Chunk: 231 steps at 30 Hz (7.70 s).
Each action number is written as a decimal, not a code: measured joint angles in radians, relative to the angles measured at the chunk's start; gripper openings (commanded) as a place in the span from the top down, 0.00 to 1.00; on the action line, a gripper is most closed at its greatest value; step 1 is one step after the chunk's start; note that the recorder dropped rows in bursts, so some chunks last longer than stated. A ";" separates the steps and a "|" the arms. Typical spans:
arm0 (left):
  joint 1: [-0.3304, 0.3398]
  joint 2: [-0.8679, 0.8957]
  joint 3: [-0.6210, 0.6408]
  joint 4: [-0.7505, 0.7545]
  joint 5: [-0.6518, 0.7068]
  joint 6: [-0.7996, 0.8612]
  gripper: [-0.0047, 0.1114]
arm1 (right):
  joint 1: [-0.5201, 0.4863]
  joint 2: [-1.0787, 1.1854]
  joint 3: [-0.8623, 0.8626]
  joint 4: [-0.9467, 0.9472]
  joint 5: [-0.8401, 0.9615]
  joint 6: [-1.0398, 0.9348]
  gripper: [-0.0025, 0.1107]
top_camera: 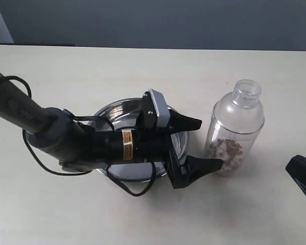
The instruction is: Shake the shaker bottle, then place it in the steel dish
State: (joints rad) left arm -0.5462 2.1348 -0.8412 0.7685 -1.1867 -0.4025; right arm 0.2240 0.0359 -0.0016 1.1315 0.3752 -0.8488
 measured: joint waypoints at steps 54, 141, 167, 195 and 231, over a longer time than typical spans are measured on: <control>-0.131 0.228 -0.380 -0.177 0.179 -0.069 0.13 | 0.000 0.000 0.000 0.000 0.000 0.000 0.99; 0.054 -0.373 0.261 -0.565 0.032 0.245 0.96 | 0.000 0.000 0.000 0.000 0.000 0.000 0.99; 0.055 -0.434 0.315 -0.552 0.188 0.192 0.96 | 0.000 0.000 0.000 0.000 0.000 0.000 0.99; 0.044 -0.439 0.354 -0.527 0.086 0.135 0.96 | 0.000 0.000 0.000 0.000 0.000 0.000 0.99; 0.018 -0.606 0.232 -0.507 0.550 0.083 0.96 | 0.000 0.000 0.000 0.000 0.000 0.000 0.99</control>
State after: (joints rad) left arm -0.5282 1.5287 -0.6088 0.2610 -0.6362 -0.3196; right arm 0.2240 0.0359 -0.0016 1.1315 0.3752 -0.8488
